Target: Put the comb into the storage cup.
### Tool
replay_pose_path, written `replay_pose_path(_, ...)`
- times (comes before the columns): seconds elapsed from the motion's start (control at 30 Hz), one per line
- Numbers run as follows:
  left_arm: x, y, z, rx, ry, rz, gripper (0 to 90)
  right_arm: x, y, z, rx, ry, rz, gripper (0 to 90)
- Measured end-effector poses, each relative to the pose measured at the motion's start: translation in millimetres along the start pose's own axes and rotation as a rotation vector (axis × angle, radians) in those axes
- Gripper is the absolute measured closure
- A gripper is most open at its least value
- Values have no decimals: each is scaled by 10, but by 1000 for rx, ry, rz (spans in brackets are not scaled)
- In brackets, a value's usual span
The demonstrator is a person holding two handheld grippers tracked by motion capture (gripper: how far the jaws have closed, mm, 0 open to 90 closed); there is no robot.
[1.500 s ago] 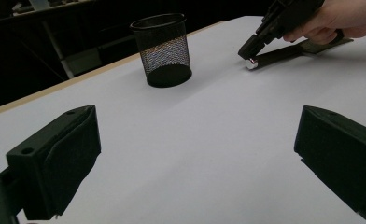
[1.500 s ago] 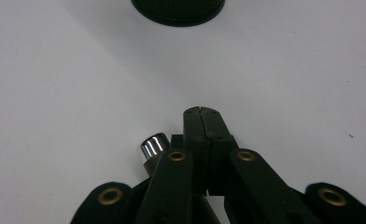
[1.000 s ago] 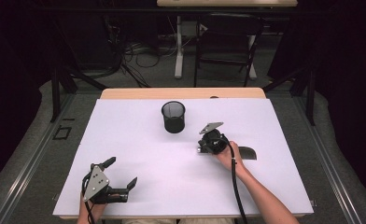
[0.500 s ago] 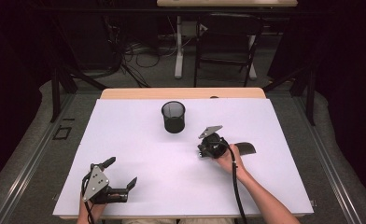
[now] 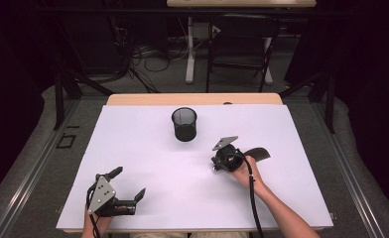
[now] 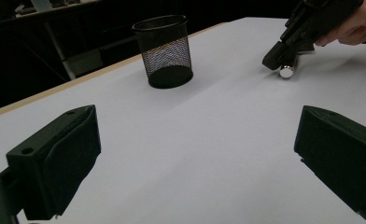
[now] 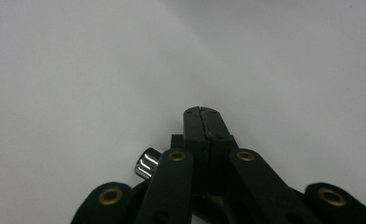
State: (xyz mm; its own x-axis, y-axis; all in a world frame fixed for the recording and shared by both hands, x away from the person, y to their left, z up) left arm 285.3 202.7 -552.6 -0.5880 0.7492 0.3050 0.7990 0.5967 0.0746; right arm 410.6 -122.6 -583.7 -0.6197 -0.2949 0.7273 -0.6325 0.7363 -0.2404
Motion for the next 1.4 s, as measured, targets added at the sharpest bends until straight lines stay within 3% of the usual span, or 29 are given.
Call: replay_pose_path(1.4, 2, -2, -2, 0, -1, -6, 5, 245, 71, 222, 22, 52, -21, 900)
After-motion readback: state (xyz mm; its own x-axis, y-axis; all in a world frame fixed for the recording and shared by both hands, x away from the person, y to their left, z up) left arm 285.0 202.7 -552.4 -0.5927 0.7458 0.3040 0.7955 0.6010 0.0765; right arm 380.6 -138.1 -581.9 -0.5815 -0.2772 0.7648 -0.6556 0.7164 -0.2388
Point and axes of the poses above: each handheld gripper's, and its own axes: x roughly backward along the jaws, z roughly out of its underside, y roughly to its left, the point moved 5 cm from there along -x, roughly forward along the jaws, and after that the axes turned 13 degrees about z, right-handed, at the moved point
